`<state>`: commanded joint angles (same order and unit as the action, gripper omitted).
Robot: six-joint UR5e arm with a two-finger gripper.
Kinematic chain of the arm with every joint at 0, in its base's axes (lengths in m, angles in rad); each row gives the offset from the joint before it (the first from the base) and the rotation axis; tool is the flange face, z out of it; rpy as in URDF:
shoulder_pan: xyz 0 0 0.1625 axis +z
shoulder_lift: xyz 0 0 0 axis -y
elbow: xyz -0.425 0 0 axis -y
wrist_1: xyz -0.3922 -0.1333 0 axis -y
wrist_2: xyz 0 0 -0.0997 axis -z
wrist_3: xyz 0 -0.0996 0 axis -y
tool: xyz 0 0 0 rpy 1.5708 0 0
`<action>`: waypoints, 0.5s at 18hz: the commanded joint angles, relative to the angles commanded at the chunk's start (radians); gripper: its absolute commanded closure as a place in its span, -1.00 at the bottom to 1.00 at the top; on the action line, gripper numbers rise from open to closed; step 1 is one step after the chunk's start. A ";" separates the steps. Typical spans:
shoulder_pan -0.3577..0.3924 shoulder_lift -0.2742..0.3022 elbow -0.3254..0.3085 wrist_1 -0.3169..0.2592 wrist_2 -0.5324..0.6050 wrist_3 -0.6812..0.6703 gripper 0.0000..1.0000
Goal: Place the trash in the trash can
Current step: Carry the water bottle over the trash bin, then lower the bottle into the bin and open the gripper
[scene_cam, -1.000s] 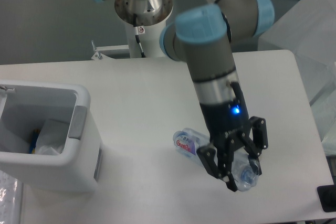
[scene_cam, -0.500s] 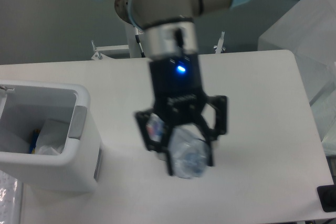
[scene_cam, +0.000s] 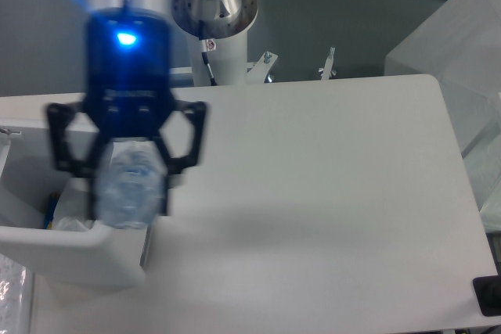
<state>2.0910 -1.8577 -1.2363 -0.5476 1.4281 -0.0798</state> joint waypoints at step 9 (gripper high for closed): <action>-0.078 -0.003 -0.063 0.000 0.006 0.002 -0.30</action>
<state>2.0127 -1.8607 -1.2992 -0.5476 1.4343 -0.0782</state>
